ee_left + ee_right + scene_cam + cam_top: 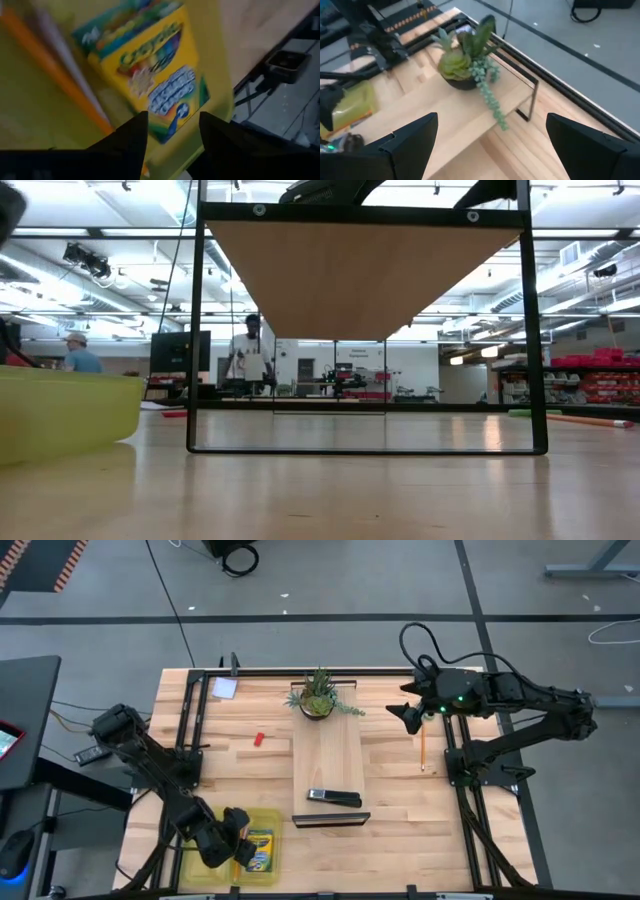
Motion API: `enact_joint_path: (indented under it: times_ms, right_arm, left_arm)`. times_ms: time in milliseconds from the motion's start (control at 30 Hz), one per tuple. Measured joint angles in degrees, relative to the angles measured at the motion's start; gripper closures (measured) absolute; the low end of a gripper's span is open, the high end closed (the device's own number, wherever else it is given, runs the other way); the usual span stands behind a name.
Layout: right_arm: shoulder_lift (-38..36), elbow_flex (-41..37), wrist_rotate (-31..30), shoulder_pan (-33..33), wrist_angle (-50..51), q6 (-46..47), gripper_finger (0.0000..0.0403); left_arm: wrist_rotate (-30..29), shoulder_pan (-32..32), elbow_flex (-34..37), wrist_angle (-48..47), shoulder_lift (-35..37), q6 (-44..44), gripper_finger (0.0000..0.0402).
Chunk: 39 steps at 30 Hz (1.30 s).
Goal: Pack school essentials
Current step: Put the green scissors into the yellow supply box
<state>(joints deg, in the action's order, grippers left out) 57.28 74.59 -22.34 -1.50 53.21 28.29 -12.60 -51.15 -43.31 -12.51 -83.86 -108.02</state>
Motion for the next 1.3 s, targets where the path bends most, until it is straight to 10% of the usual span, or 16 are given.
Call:
enact_joint_path:
  times_ms: [567, 1300]
  right_arm:
    - [-1.33, -4.17, -6.33, -10.36, 0.29, -10.66, 0.0025]
    - [-0.92, -28.94, -1.81, -19.1, -3.9, 16.59, 0.0025]
  left_arm:
    - [-13.8, 16.38, 0.0, -7.86, 15.7, 58.33, 0.0294]
    - [-15.87, 29.89, 3.35, -16.77, 30.76, 80.66, 0.039]
